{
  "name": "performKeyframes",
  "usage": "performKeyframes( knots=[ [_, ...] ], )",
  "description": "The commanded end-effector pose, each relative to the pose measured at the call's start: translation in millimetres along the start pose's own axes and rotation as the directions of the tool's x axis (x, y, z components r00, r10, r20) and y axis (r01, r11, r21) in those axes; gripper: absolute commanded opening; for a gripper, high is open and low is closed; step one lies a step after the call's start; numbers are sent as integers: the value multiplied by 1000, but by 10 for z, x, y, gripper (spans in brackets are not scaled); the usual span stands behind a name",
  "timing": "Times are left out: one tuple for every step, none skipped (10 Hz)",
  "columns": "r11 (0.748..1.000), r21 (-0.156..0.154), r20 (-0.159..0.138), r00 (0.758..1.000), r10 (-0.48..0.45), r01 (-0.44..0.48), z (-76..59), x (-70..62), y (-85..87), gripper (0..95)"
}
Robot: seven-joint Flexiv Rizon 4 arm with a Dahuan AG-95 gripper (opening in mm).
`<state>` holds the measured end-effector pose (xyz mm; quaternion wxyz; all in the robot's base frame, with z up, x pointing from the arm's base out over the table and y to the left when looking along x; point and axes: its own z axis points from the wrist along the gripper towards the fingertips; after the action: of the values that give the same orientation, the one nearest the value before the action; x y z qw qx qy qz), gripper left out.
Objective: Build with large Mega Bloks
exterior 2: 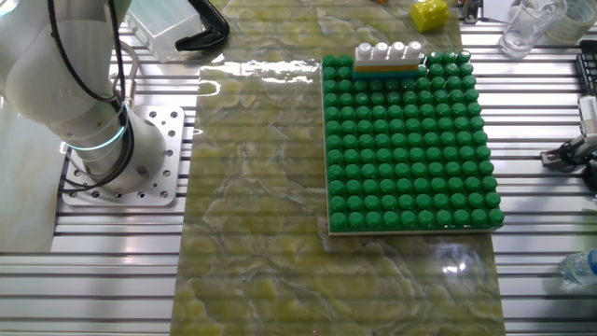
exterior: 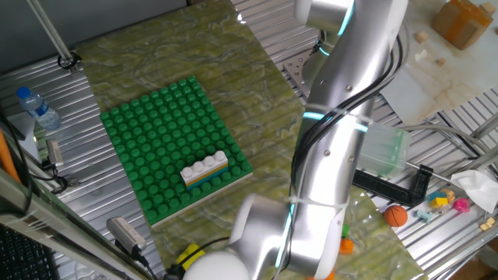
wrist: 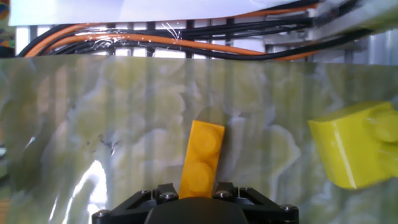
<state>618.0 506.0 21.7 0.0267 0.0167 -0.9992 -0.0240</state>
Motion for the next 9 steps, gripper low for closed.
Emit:
performKeyframes(
  knots=[
    [1000, -1, 15, 1000, 4, -4, 119, 13, -64, 380],
    [1000, -2, 15, 1000, 2, -2, 177, 24, -82, 380],
    [1000, -5, 10, 1000, 2, -2, 142, 48, -83, 380],
    [1000, -8, -5, 1000, 6, -6, 53, 71, -62, 380],
    [1000, -5, -11, 1000, 5, -5, 10, 96, -55, 190],
    [1000, -7, -10, 1000, 4, -4, 16, 114, -65, 190],
    [1000, -9, -9, 1000, 4, -4, 31, 122, -75, 190],
    [1000, -6, -18, 1000, 4, -4, 31, 127, -77, 190],
    [1000, -4, -21, 1000, 2, -2, 25, 130, -77, 190]
  ],
)
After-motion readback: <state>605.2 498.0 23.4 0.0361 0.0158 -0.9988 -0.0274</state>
